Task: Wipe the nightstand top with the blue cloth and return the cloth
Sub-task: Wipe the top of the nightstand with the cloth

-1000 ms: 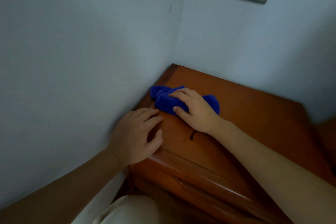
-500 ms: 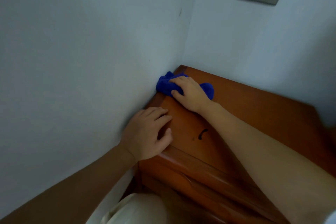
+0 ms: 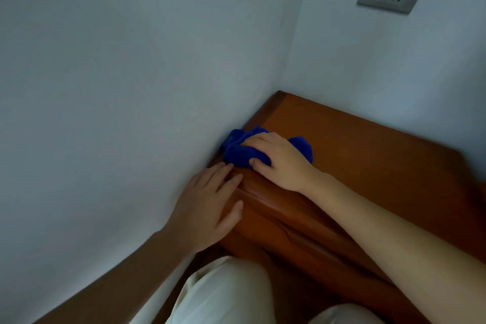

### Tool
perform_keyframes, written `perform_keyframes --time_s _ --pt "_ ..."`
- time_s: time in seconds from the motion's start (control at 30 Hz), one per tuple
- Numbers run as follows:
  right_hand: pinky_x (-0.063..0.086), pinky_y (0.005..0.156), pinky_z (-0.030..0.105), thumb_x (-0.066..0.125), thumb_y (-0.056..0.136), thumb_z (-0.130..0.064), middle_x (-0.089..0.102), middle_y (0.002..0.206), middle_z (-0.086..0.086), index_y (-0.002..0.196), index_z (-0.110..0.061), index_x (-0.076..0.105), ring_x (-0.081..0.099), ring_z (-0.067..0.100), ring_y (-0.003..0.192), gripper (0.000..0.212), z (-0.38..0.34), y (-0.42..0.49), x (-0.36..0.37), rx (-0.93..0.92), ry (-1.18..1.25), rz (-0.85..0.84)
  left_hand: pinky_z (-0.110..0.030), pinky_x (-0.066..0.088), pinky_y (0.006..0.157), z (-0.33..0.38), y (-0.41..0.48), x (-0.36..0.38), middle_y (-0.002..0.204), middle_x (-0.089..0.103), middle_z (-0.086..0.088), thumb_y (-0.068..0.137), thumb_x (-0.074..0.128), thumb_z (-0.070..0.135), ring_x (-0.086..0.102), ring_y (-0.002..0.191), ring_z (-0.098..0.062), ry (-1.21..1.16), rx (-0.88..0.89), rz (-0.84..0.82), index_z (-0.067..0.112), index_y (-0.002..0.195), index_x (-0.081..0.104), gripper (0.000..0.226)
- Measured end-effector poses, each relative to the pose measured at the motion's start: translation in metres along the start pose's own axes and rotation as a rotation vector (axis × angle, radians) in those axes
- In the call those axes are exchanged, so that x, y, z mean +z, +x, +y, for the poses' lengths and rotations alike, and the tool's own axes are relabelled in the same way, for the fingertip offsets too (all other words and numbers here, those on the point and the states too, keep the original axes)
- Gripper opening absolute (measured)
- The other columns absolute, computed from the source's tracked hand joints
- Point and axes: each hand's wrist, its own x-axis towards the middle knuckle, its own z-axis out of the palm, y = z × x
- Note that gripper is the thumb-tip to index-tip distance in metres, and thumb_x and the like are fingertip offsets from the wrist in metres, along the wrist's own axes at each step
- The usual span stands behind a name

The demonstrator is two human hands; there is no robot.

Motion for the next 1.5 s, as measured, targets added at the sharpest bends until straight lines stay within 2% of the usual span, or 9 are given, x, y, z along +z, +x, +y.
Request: perform_keyframes --time_s 0.07,0.2,0.27,0.47,0.67,0.93,1.2,1.37,1.5 --pt "0.037 0.109 0.034 0.054 0.097 -0.038 0.059 0.137 -0.003 0.137 -0.022 0.057 0.049 0.018 0.127 0.043 0.012 0.012 -0.002 0.039 -0.012 -0.017 -0.042 0.039 0.110 -0.001 -0.002 0.000 0.143 0.055 -0.011 0.094 0.050 0.043 0.048 0.134 -0.028 0.003 0.003 -0.027 0.014 0.134 0.061 0.050" --pt "0.042 0.105 0.044 0.054 0.099 -0.035 0.058 0.138 0.009 0.139 -0.015 0.057 0.052 0.033 0.124 0.045 0.036 0.048 0.000 0.321 -0.103 0.105 -0.037 0.034 0.111 -0.004 -0.002 -0.007 0.144 0.054 -0.011 0.097 0.046 0.046 0.049 0.133 -0.027 0.043 0.018 -0.057 0.015 0.136 0.059 0.051" --pt "0.043 0.102 0.046 0.054 0.099 -0.033 0.058 0.138 0.011 0.138 -0.013 0.056 0.052 0.035 0.123 0.044 0.034 0.060 0.005 0.381 -0.139 0.128 -0.036 0.035 0.109 -0.007 -0.004 -0.011 0.142 0.055 -0.011 0.098 0.045 0.047 0.050 0.131 -0.027 0.069 0.030 -0.072 0.015 0.136 0.060 0.052" --pt "0.038 0.109 0.046 0.056 0.098 -0.035 0.059 0.137 0.003 0.139 -0.019 0.057 0.051 0.027 0.125 0.044 0.001 0.028 0.006 0.235 -0.082 0.078 -0.040 0.044 0.106 -0.010 -0.008 -0.017 0.143 0.054 -0.010 0.100 0.042 0.046 0.050 0.131 -0.025 0.040 0.066 -0.085 0.015 0.134 0.060 0.050" --pt "0.039 0.105 0.041 0.054 0.098 -0.034 0.061 0.132 -0.003 0.137 -0.021 0.058 0.051 0.020 0.123 0.041 -0.039 -0.002 0.013 0.094 -0.089 0.042 -0.039 0.046 0.101 -0.015 -0.013 -0.025 0.137 0.057 -0.010 0.102 0.040 0.044 0.055 0.120 -0.024 0.058 0.083 -0.093 0.015 0.132 0.060 0.046" --pt "0.041 0.103 0.045 0.054 0.098 -0.033 0.060 0.133 -0.004 0.135 -0.023 0.059 0.051 0.021 0.123 0.039 -0.052 0.009 0.019 0.118 -0.068 0.058 -0.042 0.045 0.104 -0.014 -0.026 -0.025 0.139 0.055 -0.013 0.103 0.039 0.042 0.053 0.125 -0.027 0.052 0.061 -0.130 0.014 0.135 0.056 0.046" --pt "0.030 0.109 0.025 0.056 0.098 -0.032 0.053 0.141 -0.009 0.142 -0.024 0.054 0.043 0.012 0.132 0.044 -0.057 -0.078 -0.006 0.107 -0.137 0.016 -0.045 0.040 0.109 -0.017 -0.031 -0.022 0.152 0.044 -0.016 0.103 0.032 0.048 0.044 0.138 -0.030 0.110 0.064 -0.176 0.016 0.143 0.048 0.054" --pt "0.044 0.104 0.041 0.052 0.095 -0.035 0.056 0.138 -0.004 0.139 -0.022 0.056 0.049 0.020 0.127 0.046 -0.066 -0.070 0.004 0.169 -0.220 0.075 -0.045 0.039 0.111 -0.015 -0.028 -0.019 0.153 0.042 -0.016 0.101 0.039 0.047 0.044 0.137 -0.031 0.095 0.026 -0.162 0.013 0.145 0.047 0.056" --pt "0.042 0.105 0.039 0.053 0.096 -0.034 0.055 0.139 -0.002 0.140 -0.021 0.056 0.049 0.022 0.129 0.046 -0.069 -0.073 0.008 0.179 -0.204 0.094 -0.046 0.040 0.109 -0.011 -0.022 -0.014 0.152 0.043 -0.017 0.099 0.040 0.045 0.046 0.135 -0.034 0.095 0.004 -0.144 0.010 0.144 0.047 0.057"
